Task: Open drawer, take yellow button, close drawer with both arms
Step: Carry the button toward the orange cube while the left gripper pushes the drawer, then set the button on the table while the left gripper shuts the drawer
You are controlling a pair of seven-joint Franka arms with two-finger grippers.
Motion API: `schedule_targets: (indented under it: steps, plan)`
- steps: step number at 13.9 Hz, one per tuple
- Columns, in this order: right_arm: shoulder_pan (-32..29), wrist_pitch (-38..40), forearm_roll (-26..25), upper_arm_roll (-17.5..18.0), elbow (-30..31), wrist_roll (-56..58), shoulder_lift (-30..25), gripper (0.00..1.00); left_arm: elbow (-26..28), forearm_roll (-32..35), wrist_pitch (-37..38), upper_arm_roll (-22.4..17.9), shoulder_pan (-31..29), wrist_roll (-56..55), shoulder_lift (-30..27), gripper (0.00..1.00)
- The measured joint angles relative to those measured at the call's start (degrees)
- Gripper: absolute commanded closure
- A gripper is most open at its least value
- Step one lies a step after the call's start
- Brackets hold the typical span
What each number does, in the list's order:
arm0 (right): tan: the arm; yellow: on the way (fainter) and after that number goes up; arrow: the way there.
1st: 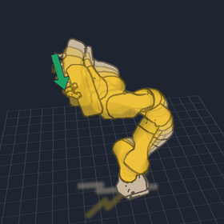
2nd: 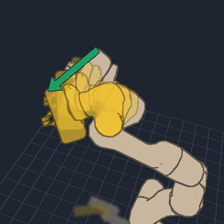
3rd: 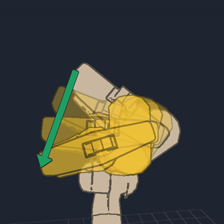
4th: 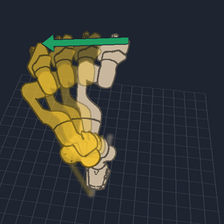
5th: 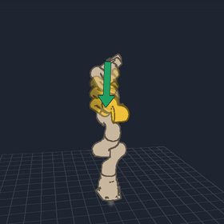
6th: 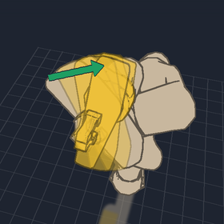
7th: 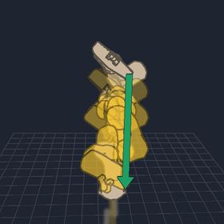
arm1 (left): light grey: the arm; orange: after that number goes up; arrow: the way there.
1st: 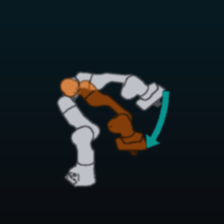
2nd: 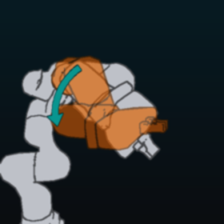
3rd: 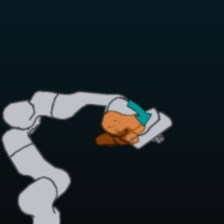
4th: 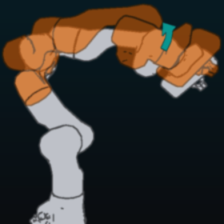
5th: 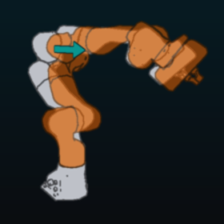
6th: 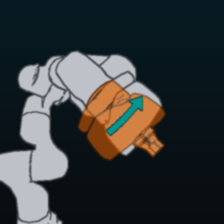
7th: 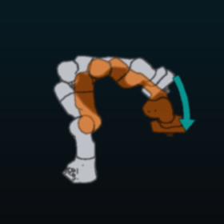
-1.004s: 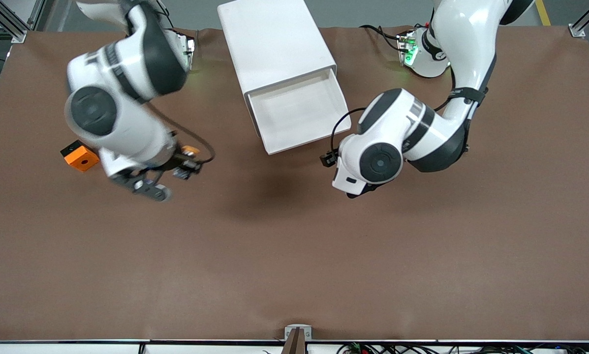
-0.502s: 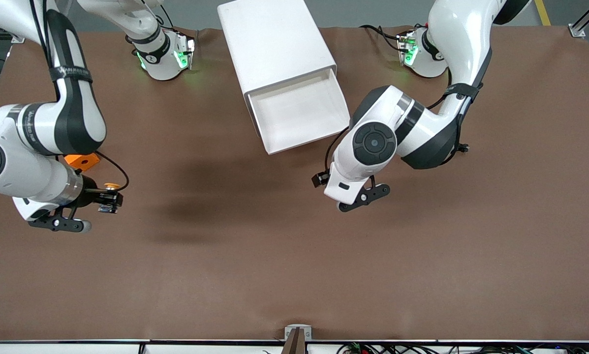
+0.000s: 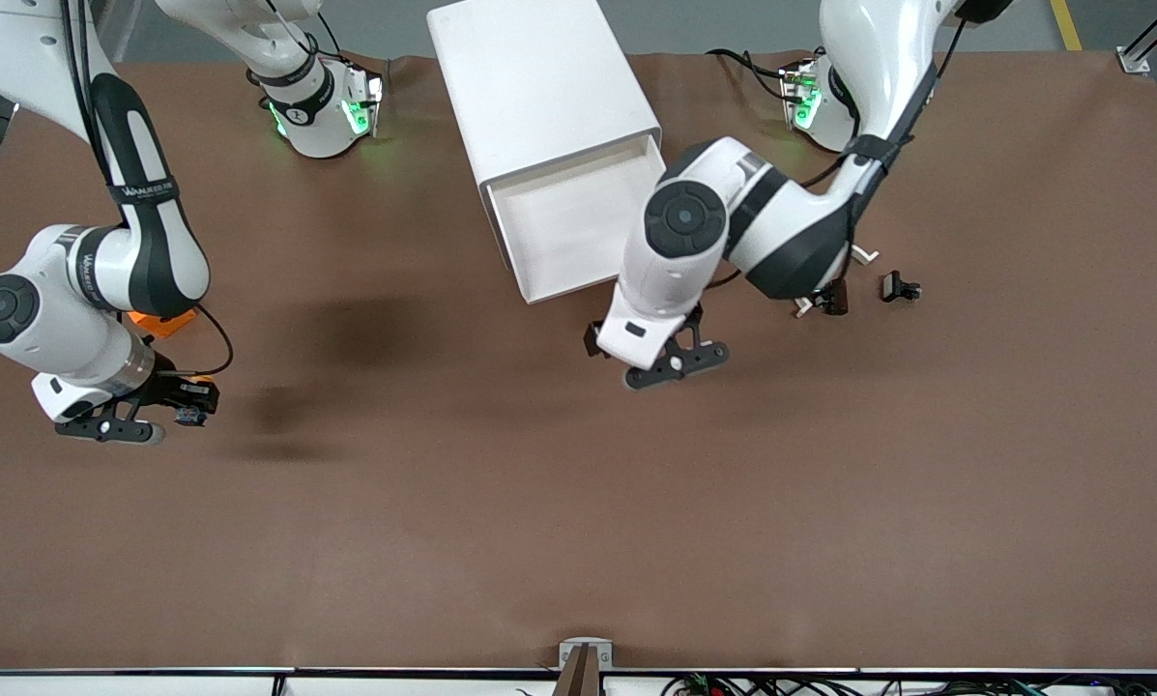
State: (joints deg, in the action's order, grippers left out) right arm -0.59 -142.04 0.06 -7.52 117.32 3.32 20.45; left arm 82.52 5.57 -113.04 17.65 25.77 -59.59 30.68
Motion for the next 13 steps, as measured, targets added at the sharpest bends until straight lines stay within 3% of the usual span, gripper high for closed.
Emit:
schedule_targets:
  steps: [4,12,13]
  plan:
    - [-1.3,-6.6,0.0,0.2,5.1,1.3,2.4,1.0,7.9,0.6,-3.4,0.1,2.4,-1.8,-3.3,0.0]
    - [-2.6,-7.7,0.2,0.4,5.2,1.3,4.9,1.0,10.8,0.7,-3.4,3.6,4.0,-9.8,-3.7,0.0]
    - [-2.9,-7.8,0.3,0.6,5.2,1.3,5.2,0.49,11.0,0.7,-2.8,4.4,4.0,-10.7,-3.7,0.0]
